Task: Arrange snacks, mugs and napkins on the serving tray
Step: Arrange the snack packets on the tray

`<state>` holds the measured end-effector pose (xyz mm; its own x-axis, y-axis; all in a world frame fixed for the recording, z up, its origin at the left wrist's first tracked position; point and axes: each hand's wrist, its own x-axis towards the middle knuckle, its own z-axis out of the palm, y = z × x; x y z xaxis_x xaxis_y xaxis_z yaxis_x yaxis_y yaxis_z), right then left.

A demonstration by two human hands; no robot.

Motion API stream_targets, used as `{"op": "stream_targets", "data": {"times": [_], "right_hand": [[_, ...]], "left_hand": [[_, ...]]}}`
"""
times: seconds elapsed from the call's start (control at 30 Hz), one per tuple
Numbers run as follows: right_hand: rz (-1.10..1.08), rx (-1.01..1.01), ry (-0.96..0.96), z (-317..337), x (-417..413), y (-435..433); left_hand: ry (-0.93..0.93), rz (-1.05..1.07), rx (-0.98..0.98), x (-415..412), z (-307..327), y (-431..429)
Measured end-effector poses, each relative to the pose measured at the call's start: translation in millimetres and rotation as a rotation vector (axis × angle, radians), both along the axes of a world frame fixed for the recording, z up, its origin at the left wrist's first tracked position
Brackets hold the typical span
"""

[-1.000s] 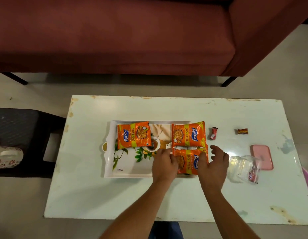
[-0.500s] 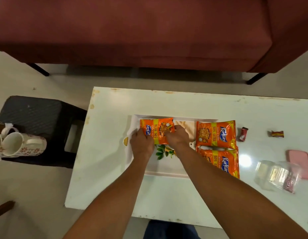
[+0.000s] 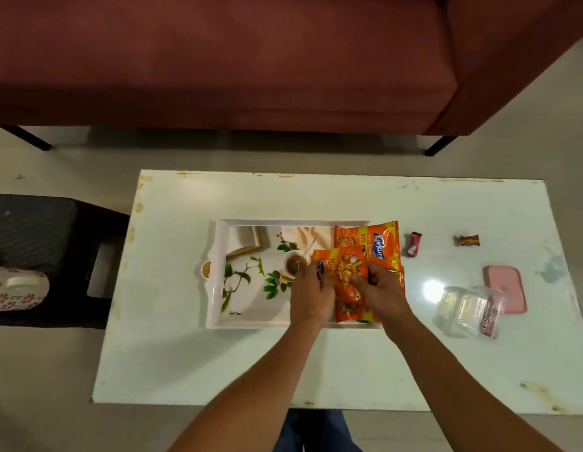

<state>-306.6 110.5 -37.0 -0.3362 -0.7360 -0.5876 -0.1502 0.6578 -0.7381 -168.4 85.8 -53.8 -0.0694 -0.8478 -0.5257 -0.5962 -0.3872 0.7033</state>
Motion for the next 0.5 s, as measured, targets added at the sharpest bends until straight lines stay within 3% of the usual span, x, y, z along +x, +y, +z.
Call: {"op": "stream_targets", "data": {"times": [0.3, 0.5], "right_hand": [[0.043, 0.008, 0.411, -8.8, -31.0, 13.6], [0.019, -0.001, 0.467, -6.1, -28.7, 14.2]], "left_hand": [[-0.052, -0.086, -0.016, -32.4, -5.5, 18.2], [-0.074, -0.062, -0.035, -37.1, -8.4, 18.1]]}}
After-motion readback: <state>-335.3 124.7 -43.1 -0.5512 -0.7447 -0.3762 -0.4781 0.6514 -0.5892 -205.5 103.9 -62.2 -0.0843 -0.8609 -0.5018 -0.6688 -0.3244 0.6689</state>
